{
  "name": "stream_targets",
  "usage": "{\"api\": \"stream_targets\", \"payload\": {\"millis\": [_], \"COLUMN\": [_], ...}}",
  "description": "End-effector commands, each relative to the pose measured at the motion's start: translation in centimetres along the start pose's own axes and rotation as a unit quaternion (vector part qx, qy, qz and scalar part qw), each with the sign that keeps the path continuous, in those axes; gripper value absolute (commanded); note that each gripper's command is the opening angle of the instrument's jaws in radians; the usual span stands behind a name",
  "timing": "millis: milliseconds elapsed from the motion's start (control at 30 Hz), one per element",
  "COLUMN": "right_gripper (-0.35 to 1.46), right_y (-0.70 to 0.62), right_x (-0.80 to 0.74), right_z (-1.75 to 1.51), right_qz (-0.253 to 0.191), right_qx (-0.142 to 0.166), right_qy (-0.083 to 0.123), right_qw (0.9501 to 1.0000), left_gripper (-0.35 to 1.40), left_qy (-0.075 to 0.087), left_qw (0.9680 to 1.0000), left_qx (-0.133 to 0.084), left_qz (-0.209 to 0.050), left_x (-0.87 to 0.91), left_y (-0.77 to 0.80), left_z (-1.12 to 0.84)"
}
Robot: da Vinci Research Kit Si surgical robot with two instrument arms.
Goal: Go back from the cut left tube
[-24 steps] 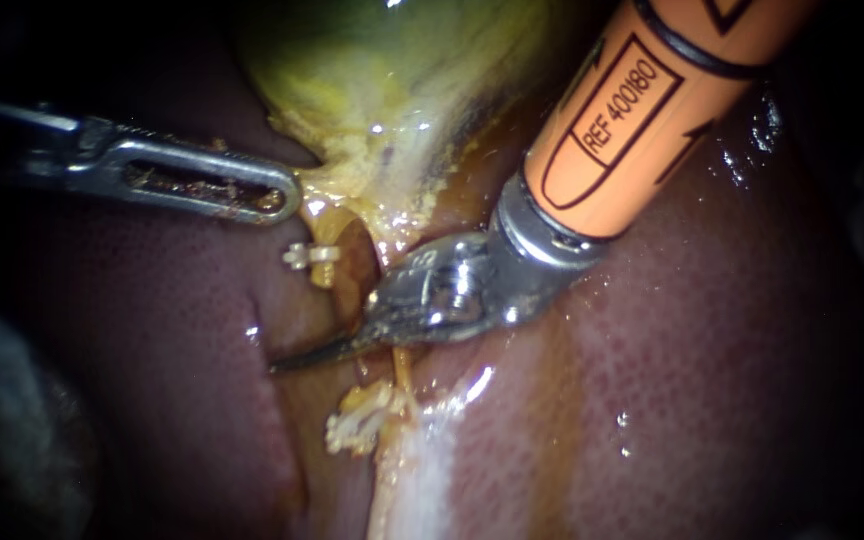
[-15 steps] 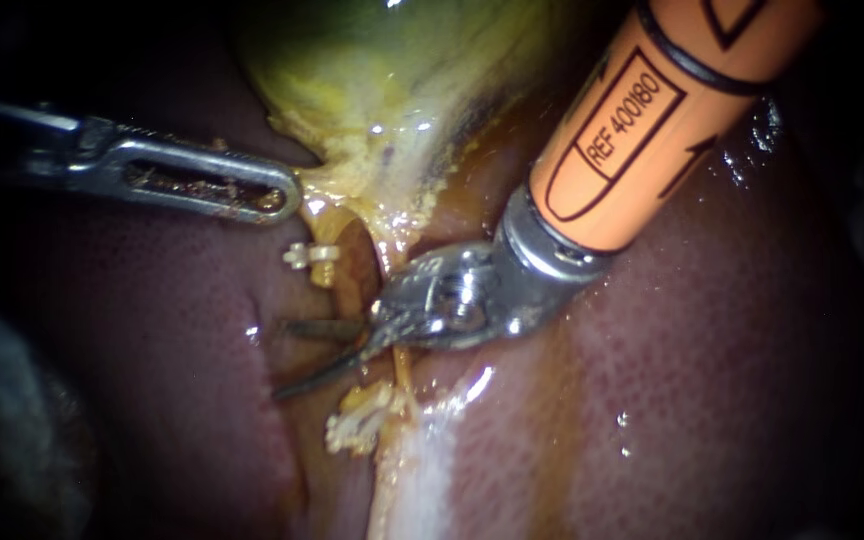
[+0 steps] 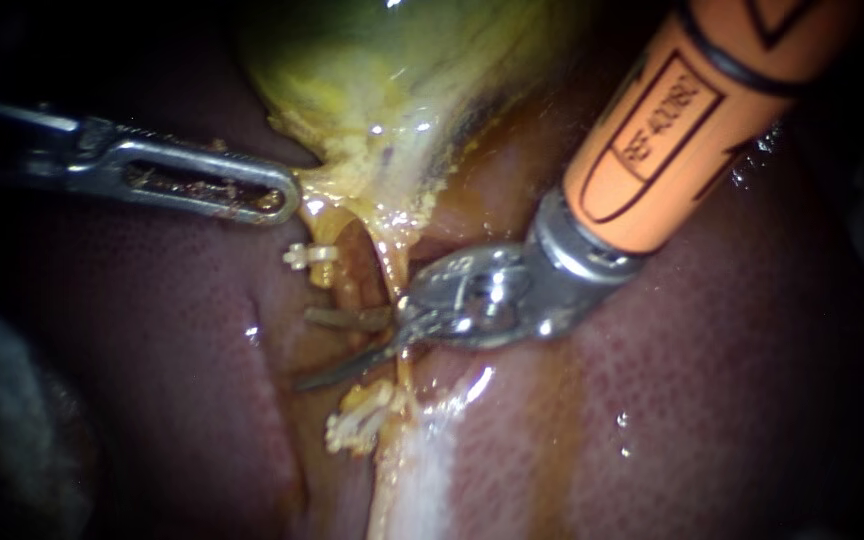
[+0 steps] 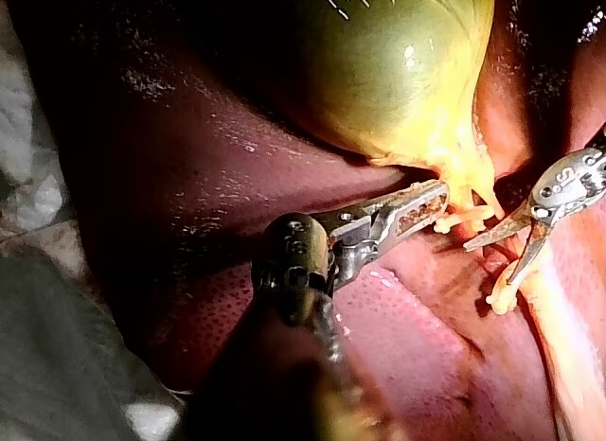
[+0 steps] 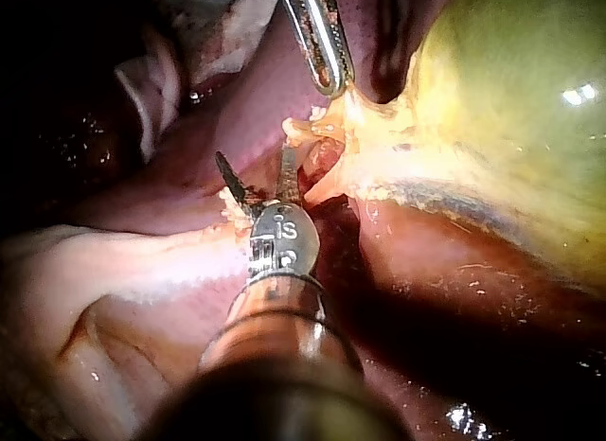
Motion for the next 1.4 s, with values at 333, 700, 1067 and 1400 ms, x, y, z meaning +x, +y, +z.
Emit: {"api": "stream_targets", "payload": {"millis": [333, 700, 1067, 1400], "right_gripper": [1.45, 1.45, 1.45, 1.45], "right_y": [-0.05, -0.01, 0.03, 0.05], "right_x": [-0.12, -0.46, -0.49, -0.54], "right_z": [-0.64, -1.30, -1.56, -1.62], "right_qz": [-0.057, -0.059, -0.065, -0.065], "right_qx": [-0.052, -0.091, -0.118, -0.118], "right_qy": [-0.044, -0.050, -0.051, -0.051], "right_qw": [0.9961, 0.9928, 0.9896, 0.9896], "left_gripper": [-0.35, -0.35, -0.35, -0.35], "left_qy": [0.000, 0.000, 0.001, -0.003], "left_qw": [1.0000, 1.0000, 1.0000, 1.0000], "left_qx": [-0.001, 0.000, 0.001, -0.003], "left_qz": [0.000, 0.000, 0.002, 0.007], "left_x": [0.00, -0.01, -0.08, -0.21], "left_y": [0.00, 0.00, -0.01, -0.10], "left_z": [-0.01, -0.01, 0.12, 0.44]}}
